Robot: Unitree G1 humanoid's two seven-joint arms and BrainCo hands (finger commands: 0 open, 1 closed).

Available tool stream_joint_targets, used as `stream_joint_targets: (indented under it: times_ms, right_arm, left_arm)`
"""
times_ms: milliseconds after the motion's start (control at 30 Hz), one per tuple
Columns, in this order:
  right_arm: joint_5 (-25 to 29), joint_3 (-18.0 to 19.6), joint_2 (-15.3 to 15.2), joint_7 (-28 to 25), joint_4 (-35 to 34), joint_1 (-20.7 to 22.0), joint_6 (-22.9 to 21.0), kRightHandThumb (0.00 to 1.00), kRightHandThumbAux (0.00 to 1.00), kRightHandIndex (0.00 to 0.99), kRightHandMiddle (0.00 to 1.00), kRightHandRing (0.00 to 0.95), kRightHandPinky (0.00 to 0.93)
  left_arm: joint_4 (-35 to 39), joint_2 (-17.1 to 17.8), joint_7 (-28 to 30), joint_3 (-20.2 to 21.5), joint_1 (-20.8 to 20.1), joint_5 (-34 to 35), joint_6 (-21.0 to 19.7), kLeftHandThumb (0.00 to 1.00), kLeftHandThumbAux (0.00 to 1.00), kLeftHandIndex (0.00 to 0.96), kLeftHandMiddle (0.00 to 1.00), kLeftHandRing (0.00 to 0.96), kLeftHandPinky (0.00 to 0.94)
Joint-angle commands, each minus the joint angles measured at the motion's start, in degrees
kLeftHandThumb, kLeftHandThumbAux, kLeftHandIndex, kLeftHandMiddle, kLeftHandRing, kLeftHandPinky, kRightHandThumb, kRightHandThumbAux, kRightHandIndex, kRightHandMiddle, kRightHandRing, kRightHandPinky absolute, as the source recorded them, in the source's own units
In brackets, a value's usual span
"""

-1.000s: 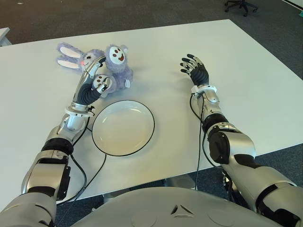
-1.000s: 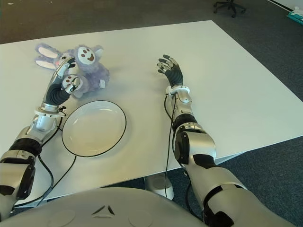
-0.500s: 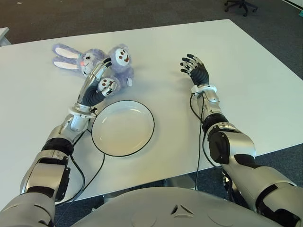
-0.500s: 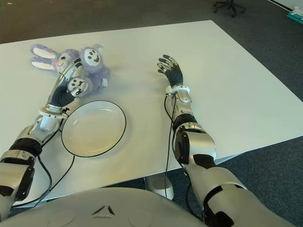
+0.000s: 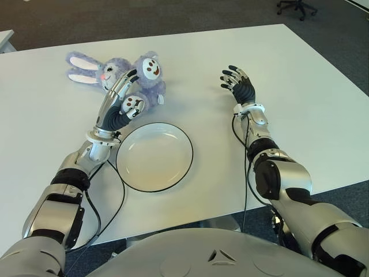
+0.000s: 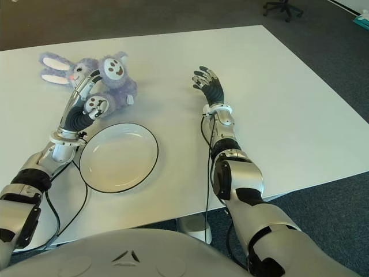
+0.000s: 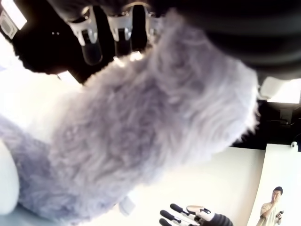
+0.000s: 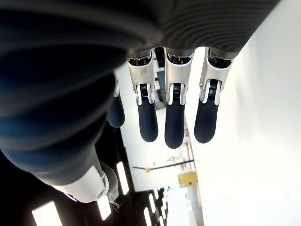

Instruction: Put the doll into the plate.

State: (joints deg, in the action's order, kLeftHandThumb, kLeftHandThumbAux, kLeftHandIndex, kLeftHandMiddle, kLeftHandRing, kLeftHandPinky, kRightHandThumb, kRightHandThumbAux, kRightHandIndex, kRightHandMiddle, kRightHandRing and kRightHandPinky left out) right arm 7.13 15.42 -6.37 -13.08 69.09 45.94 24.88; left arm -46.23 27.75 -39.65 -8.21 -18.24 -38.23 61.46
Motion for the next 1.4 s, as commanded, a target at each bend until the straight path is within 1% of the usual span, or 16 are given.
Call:
stream_joint_targets:
  times_ms: [33, 167, 367, 633, 833, 1033, 1067, 1100, 1167, 1200, 1400]
  right_arm:
    - [1.04, 0.36, 1.15, 0.13, 0.85, -0.07, -2.65, 0.485, 0.757, 0.171, 0.257, 0.274, 0.308]
    - [1.07, 0.37, 1.23, 0.12, 0.80, -0.14, -2.57, 0.496, 0.762, 0.180, 0.258, 0.274, 0.310]
    - [0.99, 0.30, 1.28, 0.17, 0.70, -0.21, -2.35, 0.505, 0.765, 0.195, 0.260, 0.275, 0.306]
    - [1.05, 0.34, 1.34, 0.15, 0.74, -0.20, -2.36, 0.499, 0.771, 0.192, 0.262, 0.277, 0.310]
    - [1.24, 0.47, 1.38, -0.09, 0.70, -0.30, -2.50, 0.502, 0.778, 0.189, 0.261, 0.275, 0.309]
    - [1.30, 0.53, 1.43, -0.08, 0.71, -0.28, -2.62, 0.492, 0.786, 0.182, 0.261, 0.276, 0.311]
    - [1.31, 0.53, 1.44, -0.09, 0.71, -0.28, -2.61, 0.490, 0.788, 0.182, 0.263, 0.277, 0.310]
    - [1.32, 0.54, 1.45, -0.10, 0.71, -0.29, -2.60, 0.488, 0.789, 0.182, 0.264, 0.277, 0.310]
    - [1.33, 0.55, 1.47, -0.13, 0.70, -0.30, -2.60, 0.487, 0.789, 0.182, 0.264, 0.278, 0.310]
    - [1.33, 0.55, 1.48, -0.15, 0.70, -0.30, -2.61, 0.486, 0.790, 0.182, 0.264, 0.278, 0.310]
    - [1.34, 0.59, 1.49, -0.16, 0.71, -0.29, -2.72, 0.489, 0.783, 0.179, 0.262, 0.278, 0.311]
  left_arm:
    - [-6.37, -5.09, -6.87, -8.46, 17.26, -8.79, -7.13, 0.483, 0.254, 0.000, 0.000, 0.011, 0.104]
    - [-5.80, -4.62, -8.12, -9.51, 17.32, -9.17, -7.56, 0.466, 0.250, 0.002, 0.000, 0.011, 0.105]
    - [-5.13, -3.96, -9.80, -11.06, 17.33, -9.54, -8.34, 0.476, 0.261, 0.009, 0.000, 0.010, 0.108]
    - [-4.59, -3.44, -11.62, -12.41, 17.26, -9.95, -9.31, 0.486, 0.267, 0.016, 0.000, 0.004, 0.096]
    - [-4.10, -3.22, -13.50, -13.31, 17.33, -10.03, -10.23, 0.475, 0.267, 0.029, 0.000, 0.008, 0.100]
    - [-4.38, -3.48, -17.42, -13.92, 16.87, -11.01, -12.02, 0.464, 0.295, 0.062, 0.029, 0.048, 0.142]
    - [-4.48, -3.53, -18.15, -14.04, 16.79, -11.18, -12.24, 0.470, 0.316, 0.081, 0.070, 0.084, 0.184]
    - [-4.57, -3.57, -18.93, -14.17, 16.71, -11.38, -12.44, 0.474, 0.325, 0.091, 0.089, 0.105, 0.212]
    - [-4.80, -3.65, -20.14, -14.45, 16.55, -11.55, -12.81, 0.478, 0.331, 0.097, 0.100, 0.118, 0.230]
    - [-4.94, -3.69, -20.65, -14.60, 16.47, -11.58, -12.99, 0.490, 0.343, 0.112, 0.125, 0.149, 0.252]
    - [-5.64, -3.84, -21.98, -15.42, 16.06, -11.13, -13.81, 0.507, 0.362, 0.144, 0.184, 0.207, 0.276]
